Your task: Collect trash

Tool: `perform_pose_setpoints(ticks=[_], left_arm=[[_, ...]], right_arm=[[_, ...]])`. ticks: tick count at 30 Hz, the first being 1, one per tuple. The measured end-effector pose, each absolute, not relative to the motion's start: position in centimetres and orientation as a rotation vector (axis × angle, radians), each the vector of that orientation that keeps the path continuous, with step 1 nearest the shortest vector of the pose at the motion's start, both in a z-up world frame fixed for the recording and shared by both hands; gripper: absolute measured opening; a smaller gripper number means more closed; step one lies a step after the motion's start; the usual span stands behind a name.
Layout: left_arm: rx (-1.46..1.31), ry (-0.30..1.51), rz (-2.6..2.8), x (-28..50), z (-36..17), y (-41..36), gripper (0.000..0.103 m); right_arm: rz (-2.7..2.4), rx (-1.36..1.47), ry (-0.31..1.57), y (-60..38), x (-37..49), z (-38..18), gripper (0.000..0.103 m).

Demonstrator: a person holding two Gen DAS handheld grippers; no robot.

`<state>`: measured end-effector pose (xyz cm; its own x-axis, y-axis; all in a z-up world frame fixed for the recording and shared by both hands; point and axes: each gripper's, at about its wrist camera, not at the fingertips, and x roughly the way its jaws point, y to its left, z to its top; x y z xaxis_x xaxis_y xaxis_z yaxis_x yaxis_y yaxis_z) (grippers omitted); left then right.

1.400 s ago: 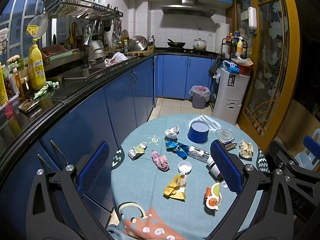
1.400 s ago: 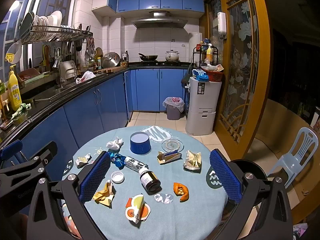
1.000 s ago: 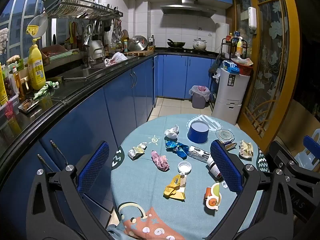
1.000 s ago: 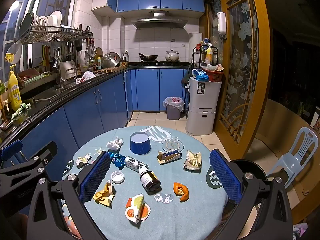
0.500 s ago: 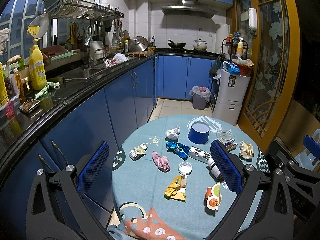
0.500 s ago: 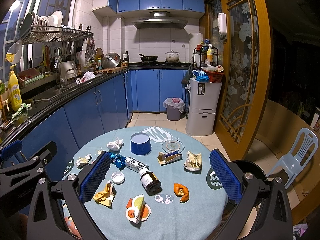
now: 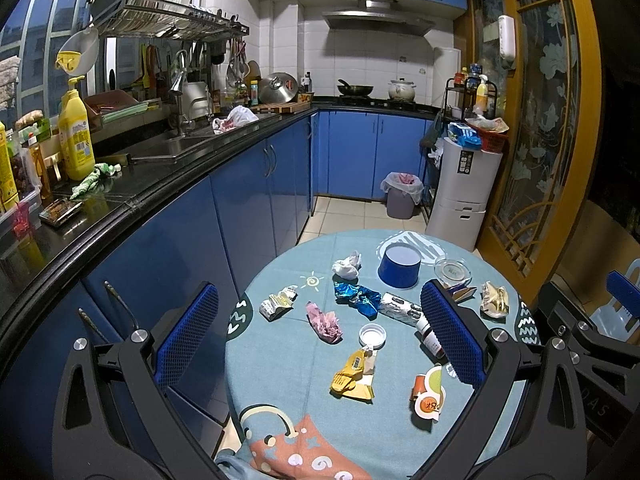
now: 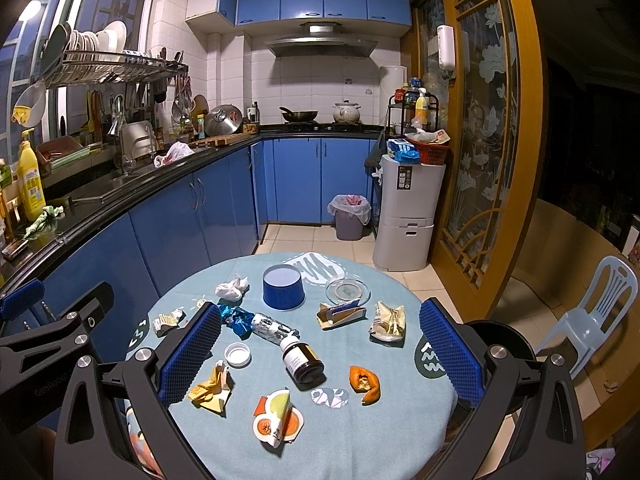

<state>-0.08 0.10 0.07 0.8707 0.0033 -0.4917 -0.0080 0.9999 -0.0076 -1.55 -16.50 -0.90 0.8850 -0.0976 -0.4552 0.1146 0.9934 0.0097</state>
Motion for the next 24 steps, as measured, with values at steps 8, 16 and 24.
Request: perform_pose_setpoints(ticks=[8, 16, 24], left_arm=[[-0.011, 0.516, 0.006, -0.03, 0.43, 1.01, 0.1], [-0.009, 0.516, 0.007, -0.02, 0.38, 0.9, 0.1], [-0.01, 0.518, 0.006, 0.0, 0.41, 0.99, 0.1]], right_arm=[[-0.11, 0.037, 0.472, -16.48, -1.51, -0.96, 0.097], [-0.11, 0.037, 0.473, -16.49, -1.48, -1.0, 0.097], [-0.11, 0.037, 0.474, -16.65, -1.4, -1.0, 0.097]])
